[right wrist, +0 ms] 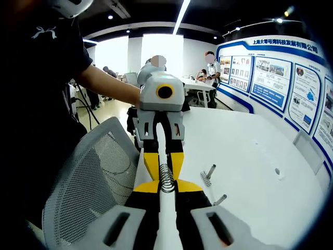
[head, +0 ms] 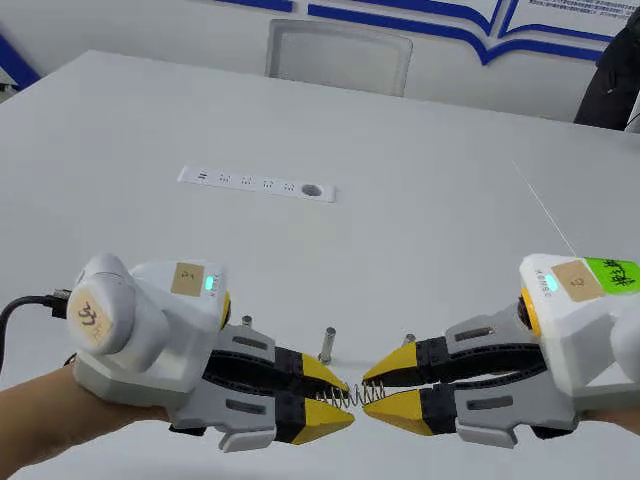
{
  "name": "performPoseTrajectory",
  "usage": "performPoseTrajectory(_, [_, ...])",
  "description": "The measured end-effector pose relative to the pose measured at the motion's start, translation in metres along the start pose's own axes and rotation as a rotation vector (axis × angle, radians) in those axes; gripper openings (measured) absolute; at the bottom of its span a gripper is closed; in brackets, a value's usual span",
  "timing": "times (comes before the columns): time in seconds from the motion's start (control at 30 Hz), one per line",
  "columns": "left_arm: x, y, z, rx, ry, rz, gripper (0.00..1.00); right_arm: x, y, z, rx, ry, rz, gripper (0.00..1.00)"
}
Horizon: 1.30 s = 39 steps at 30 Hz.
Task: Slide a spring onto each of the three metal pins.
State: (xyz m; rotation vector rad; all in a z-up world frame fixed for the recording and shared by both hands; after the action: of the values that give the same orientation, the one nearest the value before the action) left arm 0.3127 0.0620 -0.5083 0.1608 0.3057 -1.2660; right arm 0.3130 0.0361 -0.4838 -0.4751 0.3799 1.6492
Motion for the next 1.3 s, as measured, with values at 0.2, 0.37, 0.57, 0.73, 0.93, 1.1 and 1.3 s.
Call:
performPoseTrajectory(0.2, [0.001,0.000,-0.002,0.013,0.014,0.005,0.10,0.003,0.000,0.007,0.006,-0.023,0.009,0.11])
performPoseTrajectory(0.37, [0.000,0.002,-0.001,0.008,0.006,0.015,0.10,0.003,-0.002,0.015,0.039,-0.070,0.004,0.11])
performPoseTrajectory(0.57, [0.003,0.001,-0.001,0.011,0.009,0.012,0.10,0.005,-0.002,0.019,0.058,-0.088,0.007,0.11])
performPoseTrajectory(0.73, [0.006,-0.003,-0.002,0.024,0.021,-0.003,0.10,0.008,0.000,0.022,0.084,-0.102,0.023,0.11])
performPoseTrajectory(0.93, [0.005,-0.002,-0.001,0.014,0.015,0.000,0.10,0.011,-0.002,0.025,0.112,-0.131,0.014,0.11])
performPoseTrajectory(1.1, [0.007,-0.003,-0.002,0.021,0.020,-0.004,0.10,0.013,-0.001,0.027,0.100,-0.122,0.019,0.11])
performPoseTrajectory(1.3, [0.007,0.002,-0.001,-0.018,-0.014,0.027,0.11,0.012,-0.005,0.026,0.092,-0.113,-0.012,0.11])
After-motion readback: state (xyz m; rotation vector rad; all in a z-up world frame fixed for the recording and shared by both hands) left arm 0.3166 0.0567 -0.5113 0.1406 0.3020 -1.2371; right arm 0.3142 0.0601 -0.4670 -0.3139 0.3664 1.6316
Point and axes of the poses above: the centre of the closed fingertips' face, and the gripper's own axes: x roughly forward along the fingers, y roughly to its left, z roughly out of its top, the point moved 2 cm from there along -x, roughly backward along the fingers, and after that the axes turned 5 degrees about z, right-handed, at the moved point
